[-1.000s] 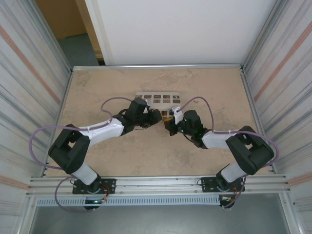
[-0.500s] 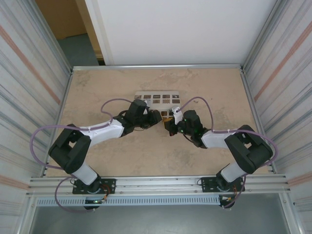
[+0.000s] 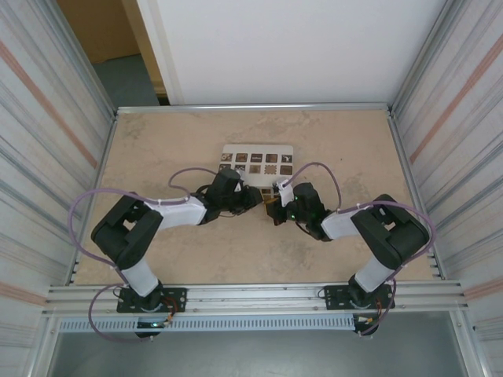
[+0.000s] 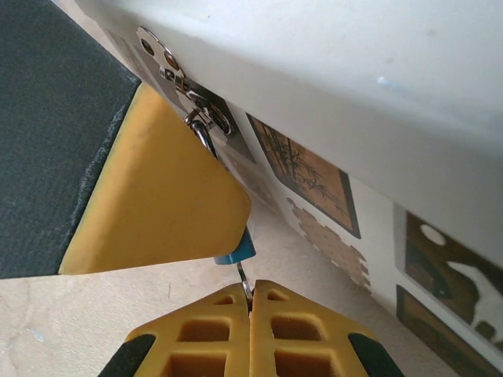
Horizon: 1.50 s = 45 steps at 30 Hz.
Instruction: Unlock the padlock with the key
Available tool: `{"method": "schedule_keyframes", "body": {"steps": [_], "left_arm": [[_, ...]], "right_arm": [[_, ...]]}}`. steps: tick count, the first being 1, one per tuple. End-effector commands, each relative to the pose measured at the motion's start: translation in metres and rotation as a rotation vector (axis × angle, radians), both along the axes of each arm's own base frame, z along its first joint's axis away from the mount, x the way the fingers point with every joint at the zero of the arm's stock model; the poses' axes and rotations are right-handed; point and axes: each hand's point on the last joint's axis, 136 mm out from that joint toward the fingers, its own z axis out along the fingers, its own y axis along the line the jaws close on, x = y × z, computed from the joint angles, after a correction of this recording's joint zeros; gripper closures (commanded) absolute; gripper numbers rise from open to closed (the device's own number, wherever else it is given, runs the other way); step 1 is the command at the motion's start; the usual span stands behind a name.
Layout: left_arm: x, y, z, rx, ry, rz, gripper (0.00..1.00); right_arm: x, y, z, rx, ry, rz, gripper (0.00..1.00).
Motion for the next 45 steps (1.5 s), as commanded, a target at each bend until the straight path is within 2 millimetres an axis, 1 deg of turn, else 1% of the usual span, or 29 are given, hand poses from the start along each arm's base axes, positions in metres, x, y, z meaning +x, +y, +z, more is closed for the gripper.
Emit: {"method": "schedule_keyframes", "body": {"steps": [1,6,11,16,19,22,25,29,32,34,39,43,45], "left_arm": [[-0.027,-0.029,0.009,-0.108,0.037,-0.130,0.83],[-0.026,-0.029,0.006,-0.104,0.038,-0.129,0.74],[-0.026,-0.027,0.004,-0.099,0.032,-0.124,0.68],[-0.028,-0.022,0.006,-0.097,0.032,-0.120,0.59],[-0.029,-0.016,0.012,-0.095,0.017,-0.111,0.56],[-0.029,-0.004,0.022,-0.085,-0.010,-0.099,0.53],[-0.029,0.012,0.032,-0.073,-0.045,-0.068,0.51],[-0.029,0.036,0.042,-0.067,-0.106,-0.013,0.44],[-0.029,0.053,0.049,-0.079,-0.157,0.039,0.42],[-0.030,0.060,0.053,-0.100,-0.192,0.063,0.41],[-0.037,0.062,0.067,-0.164,-0.273,0.049,0.41],[-0.041,0.062,0.068,-0.214,-0.287,0.068,0.41],[-0.044,0.061,0.065,-0.218,-0.279,0.078,0.41]], "right_arm": [[0.007,-0.001,0.001,0.028,-0.014,-0.040,1.00],[0.005,-0.008,-0.010,0.013,0.018,-0.071,1.00],[0.002,-0.013,-0.023,0.000,0.058,-0.092,1.00],[0.001,-0.015,-0.029,0.004,0.083,-0.100,1.00],[0.002,-0.015,-0.025,0.024,0.094,-0.101,1.00],[0.004,-0.013,-0.019,0.052,0.111,-0.097,1.00],[0.003,-0.012,-0.017,0.072,0.143,-0.095,1.00],[0.002,-0.011,-0.012,0.110,0.216,-0.112,1.00],[-0.002,-0.009,-0.007,0.117,0.265,-0.101,1.00],[-0.006,-0.009,-0.005,0.113,0.302,-0.093,1.00],[-0.013,-0.007,0.002,0.153,0.394,-0.098,1.00],[-0.020,-0.002,0.008,0.163,0.470,-0.079,1.00],[-0.023,-0.002,0.011,0.166,0.494,-0.080,1.00]]}}
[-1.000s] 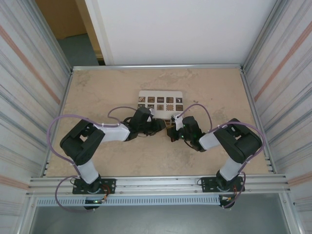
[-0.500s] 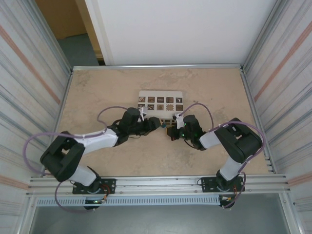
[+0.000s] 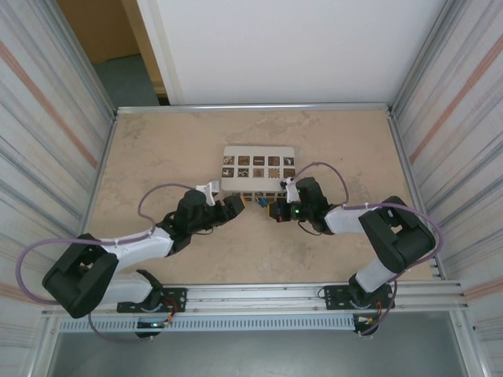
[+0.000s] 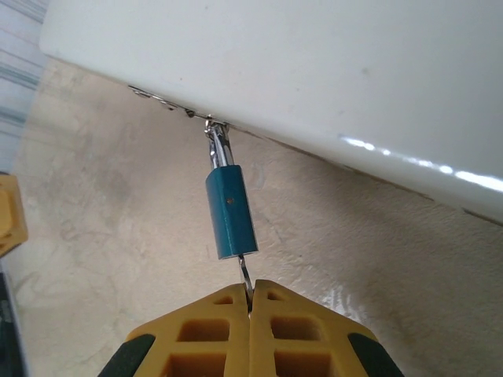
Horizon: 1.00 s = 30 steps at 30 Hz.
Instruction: Unlock the padlock with the key
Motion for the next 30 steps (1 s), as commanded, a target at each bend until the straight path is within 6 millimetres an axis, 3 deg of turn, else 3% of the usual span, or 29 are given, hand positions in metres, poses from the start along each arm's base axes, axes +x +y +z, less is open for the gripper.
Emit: {"method": "schedule_keyframes", "body": {"steps": [1,13,30], "left_arm": [[0.002,-0.003,0.017,-0.062,-0.056,0.032,0.41],[-0.005,-0.009,-0.003,-0.132,0.031,0.096,0.44],[0.003,-0.036,-0.026,-0.241,0.115,0.113,0.47]], "right_arm": [[-0.008,0.004,0.017,0.045,0.078,0.009,1.00],[-0.017,0.003,0.021,0.126,0.262,-0.106,1.00],[-0.019,0.004,0.029,0.145,0.296,-0.173,1.00]]}}
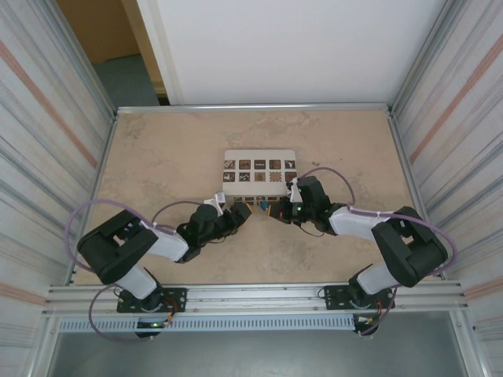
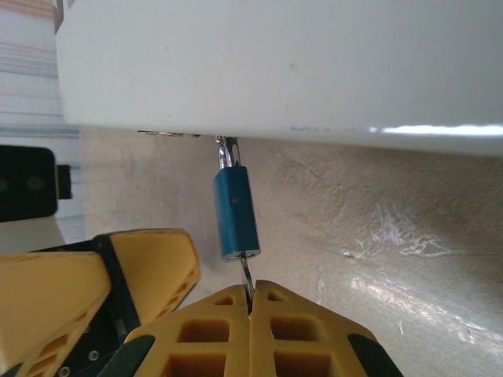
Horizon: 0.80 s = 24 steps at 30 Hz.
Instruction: Unlock the padlock with the key
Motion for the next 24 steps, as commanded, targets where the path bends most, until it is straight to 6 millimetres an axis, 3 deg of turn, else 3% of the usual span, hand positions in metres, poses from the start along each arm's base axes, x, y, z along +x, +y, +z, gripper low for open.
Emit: {"method": "schedule_keyframes", "body": {"steps": [1,11,24], "left_arm": [[0.008,-0.012,0.018,-0.084,-0.036,0.013,0.47],[0.024,-0.033,0.015,-0.150,-0.019,0.017,0.52],[0.030,-0.047,-0.008,-0.233,0.058,0.051,0.59]], "right_arm": [[0.000,0.005,0.013,0.033,-0.008,-0.016,1.00],[0.000,0.008,0.014,0.031,-0.007,-0.028,1.00],[0.002,0.009,0.016,0.043,-0.005,-0.035,1.00]]}}
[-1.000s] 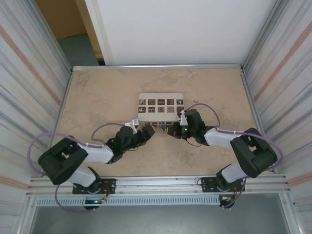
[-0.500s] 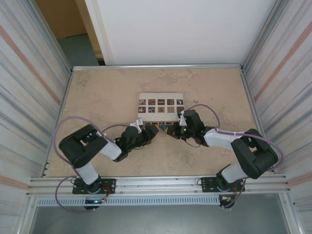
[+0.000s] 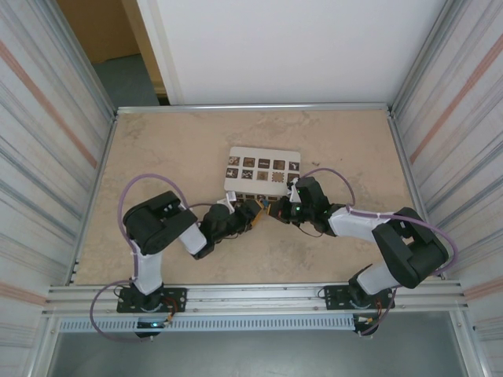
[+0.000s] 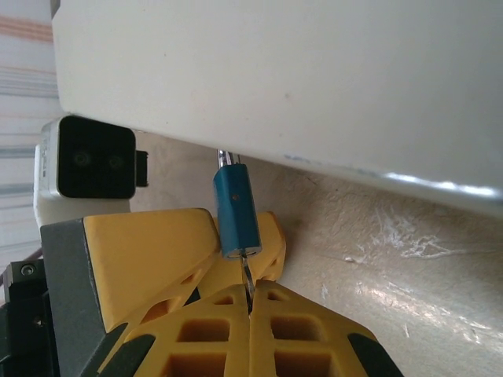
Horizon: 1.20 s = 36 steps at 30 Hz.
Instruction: Unlock the padlock with the key
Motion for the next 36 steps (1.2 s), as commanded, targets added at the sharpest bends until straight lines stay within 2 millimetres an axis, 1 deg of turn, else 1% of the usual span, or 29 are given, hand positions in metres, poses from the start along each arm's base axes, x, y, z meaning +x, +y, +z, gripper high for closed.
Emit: {"method": "schedule_keyframes", "body": {"steps": [1,4,9,15,22,23,27,29,32,36], "left_arm": [[0.006,-0.008,0.008,-0.067,-0.004,0.022,0.60],[0.008,-0.010,0.006,-0.078,0.005,0.028,0.61],[0.012,-0.009,0.011,-0.081,-0.011,0.047,0.62],[0.013,-0.013,0.008,-0.088,0.002,0.042,0.72],[0.016,-0.012,0.012,-0.084,-0.021,0.054,0.83],[0.016,-0.012,0.013,-0.084,-0.024,0.054,0.85],[0.016,-0.008,0.019,-0.068,-0.055,0.060,0.92],[0.014,-0.005,0.023,-0.048,-0.068,0.062,0.95],[0.011,-0.002,0.033,-0.006,-0.087,0.049,0.95],[0.006,0.002,0.041,0.064,-0.064,0.030,0.99]], "right_arm": [[-0.001,0.009,0.016,0.045,-0.017,0.016,1.00],[0.000,0.009,0.016,0.046,-0.017,0.016,1.00],[0.000,0.009,0.016,0.045,-0.015,0.014,1.00],[0.000,0.010,0.019,0.054,-0.017,0.018,0.99],[-0.002,0.010,0.021,0.071,-0.008,0.022,0.96],[-0.002,0.008,0.021,0.071,-0.010,0.018,0.94],[-0.003,-0.003,0.024,0.048,-0.029,0.000,0.83],[-0.005,-0.010,0.025,0.022,-0.046,-0.002,0.78],[-0.008,-0.022,0.028,-0.023,-0.082,0.003,0.70],[-0.009,-0.038,0.045,-0.090,-0.201,0.048,0.60]]}}
